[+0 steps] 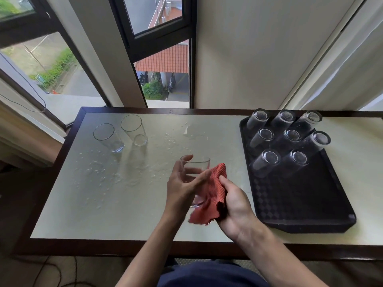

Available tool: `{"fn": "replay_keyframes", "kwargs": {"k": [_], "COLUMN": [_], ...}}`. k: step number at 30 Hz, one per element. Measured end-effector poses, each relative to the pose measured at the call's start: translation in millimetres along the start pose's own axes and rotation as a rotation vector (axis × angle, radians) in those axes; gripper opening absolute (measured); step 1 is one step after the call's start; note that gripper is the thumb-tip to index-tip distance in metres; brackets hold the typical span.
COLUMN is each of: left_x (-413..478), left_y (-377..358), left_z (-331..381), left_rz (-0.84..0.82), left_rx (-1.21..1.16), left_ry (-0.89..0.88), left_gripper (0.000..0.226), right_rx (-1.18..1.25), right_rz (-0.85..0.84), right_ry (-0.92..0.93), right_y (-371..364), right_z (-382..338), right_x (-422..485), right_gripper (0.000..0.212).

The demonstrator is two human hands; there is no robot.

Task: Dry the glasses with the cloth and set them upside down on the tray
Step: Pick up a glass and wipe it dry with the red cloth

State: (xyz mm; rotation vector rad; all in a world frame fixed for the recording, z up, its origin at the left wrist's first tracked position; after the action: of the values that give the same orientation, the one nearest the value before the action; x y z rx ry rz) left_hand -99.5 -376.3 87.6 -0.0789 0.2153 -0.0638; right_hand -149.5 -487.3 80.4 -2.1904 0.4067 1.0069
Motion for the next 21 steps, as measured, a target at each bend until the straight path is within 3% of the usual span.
{"fn": "replay_keyframes", "kwargs": {"k": [3,6,9,11,14,18,21], "left_x": [-5,-14,-19,-23,-22,-8,-9], "left_y": [13,14,6,-5,-11,5,0], "left_z": [1,6,19,26,30,28,27], "left_rz": [-0.080,-0.139,-0.106,-0.104,-0.155,-0.101,-0.115], "left_rx": [0.339,0.671,0.955,1.098,1.114,0.991,1.013], "left_ry": [-0.078,-0.168,-0.371,-0.549,-0.583,-0.422,-0.471], "left_gripper": [0.072,0.076,0.070,0.065,0.066,0.054,0.050], "right_rx": [-0.061,-0.347,-0.719,-0.767,-0.774,-1.092,-1.085], "right_rz": [-0.052,-0.122,-0.147,-0.177,-0.211,-0.118,-0.100], "right_ry": [0.092,0.285,0.518,0.514,0.446,0.566,0.615], "right_y": [5,0,-9,-15,-18,-17,-16], "right_z": [-10,-13,-16,-26,-35,-15,-18], "right_x": [-5,-14,-19,-16,-6,-17,-16], "right_gripper": [0.046,0.043,0.039,0.036,0.044,0.066,0.054]}}
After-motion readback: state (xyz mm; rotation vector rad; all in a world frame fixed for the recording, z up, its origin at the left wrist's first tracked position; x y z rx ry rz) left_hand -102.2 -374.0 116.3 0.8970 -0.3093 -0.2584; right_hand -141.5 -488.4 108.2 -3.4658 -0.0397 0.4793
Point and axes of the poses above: each hand's wrist, its own x-axis towards the middle knuckle, its own y-axis out of the back of the hand, z = x × y, the point moved 5 cm from there along x, towards the middle knuckle, and after that the axes turned 3 degrees about -y, right-handed, at the moved point
